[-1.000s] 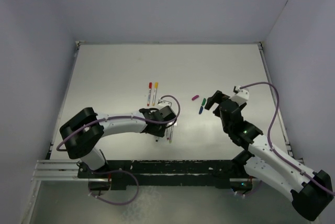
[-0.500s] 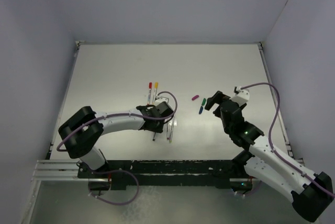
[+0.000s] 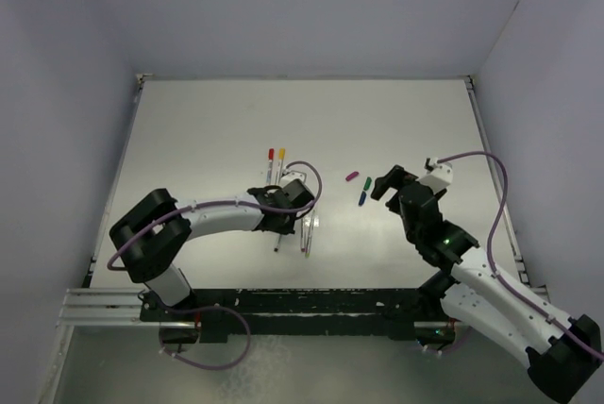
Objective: Insert the pens into the pen caps
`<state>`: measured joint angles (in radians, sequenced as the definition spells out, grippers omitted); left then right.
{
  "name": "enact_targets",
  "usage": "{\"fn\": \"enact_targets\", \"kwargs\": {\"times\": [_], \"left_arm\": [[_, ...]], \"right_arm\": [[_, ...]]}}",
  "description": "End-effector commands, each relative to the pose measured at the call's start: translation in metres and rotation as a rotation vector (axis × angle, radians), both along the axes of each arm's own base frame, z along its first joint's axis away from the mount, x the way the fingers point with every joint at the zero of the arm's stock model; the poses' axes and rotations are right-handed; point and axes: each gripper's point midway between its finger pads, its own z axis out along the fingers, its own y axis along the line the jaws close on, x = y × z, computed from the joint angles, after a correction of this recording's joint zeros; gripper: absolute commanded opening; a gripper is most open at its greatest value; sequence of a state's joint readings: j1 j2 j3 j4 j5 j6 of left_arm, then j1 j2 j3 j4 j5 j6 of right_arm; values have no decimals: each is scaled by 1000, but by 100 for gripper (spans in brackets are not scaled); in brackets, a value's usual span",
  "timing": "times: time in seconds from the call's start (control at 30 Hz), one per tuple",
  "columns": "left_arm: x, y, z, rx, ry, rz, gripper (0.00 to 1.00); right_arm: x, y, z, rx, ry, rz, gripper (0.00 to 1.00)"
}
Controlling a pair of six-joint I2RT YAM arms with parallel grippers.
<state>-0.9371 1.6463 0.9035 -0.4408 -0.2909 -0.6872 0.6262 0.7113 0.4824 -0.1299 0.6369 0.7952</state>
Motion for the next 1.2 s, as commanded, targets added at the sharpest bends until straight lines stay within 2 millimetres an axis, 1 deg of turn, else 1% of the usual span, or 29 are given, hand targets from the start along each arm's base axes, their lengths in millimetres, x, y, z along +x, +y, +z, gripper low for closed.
{"fn": "enact_targets", "kwargs": {"times": [0.0, 0.17, 0.2, 0.3, 0.4, 0.57, 0.63, 0.8, 0.93, 1.07, 1.13, 1.17], "left_arm": [[-47, 37, -42, 118, 201, -16, 3], [-58, 43, -42, 109, 230, -14, 3], [-60, 44, -42, 108, 237, -14, 5], [-65, 47, -42, 108, 253, -13, 16], [-66, 47, -41, 105, 255, -10, 19], [-65, 47, -39, 115, 256, -11, 21], [-63, 48, -39, 136, 256, -12, 22], [-63, 58, -42, 234, 260, -4, 26], [-67, 57, -43, 245, 266, 0, 29], [-69, 60, -43, 263, 271, 8, 29], [-69, 64, -44, 289, 275, 11, 25], [-70, 64, -44, 295, 278, 11, 22]], "right_arm": [[3, -4, 1, 5, -5, -35, 97], [5, -4, -2, -23, 24, -43, 96], [6, -4, -2, -31, 31, -44, 96], [8, -3, -2, -51, 51, -46, 96], [9, -2, -2, -57, 60, -45, 96], [11, -1, 0, -53, 53, -43, 96], [11, 0, 1, -52, 51, -41, 96], [11, 0, 3, -50, 47, -36, 96], [11, 0, 2, -52, 46, -37, 96], [10, -1, 1, -49, 45, -41, 96], [10, -1, 0, -47, 45, -41, 96], [10, -1, 0, -48, 46, -40, 96]]}}
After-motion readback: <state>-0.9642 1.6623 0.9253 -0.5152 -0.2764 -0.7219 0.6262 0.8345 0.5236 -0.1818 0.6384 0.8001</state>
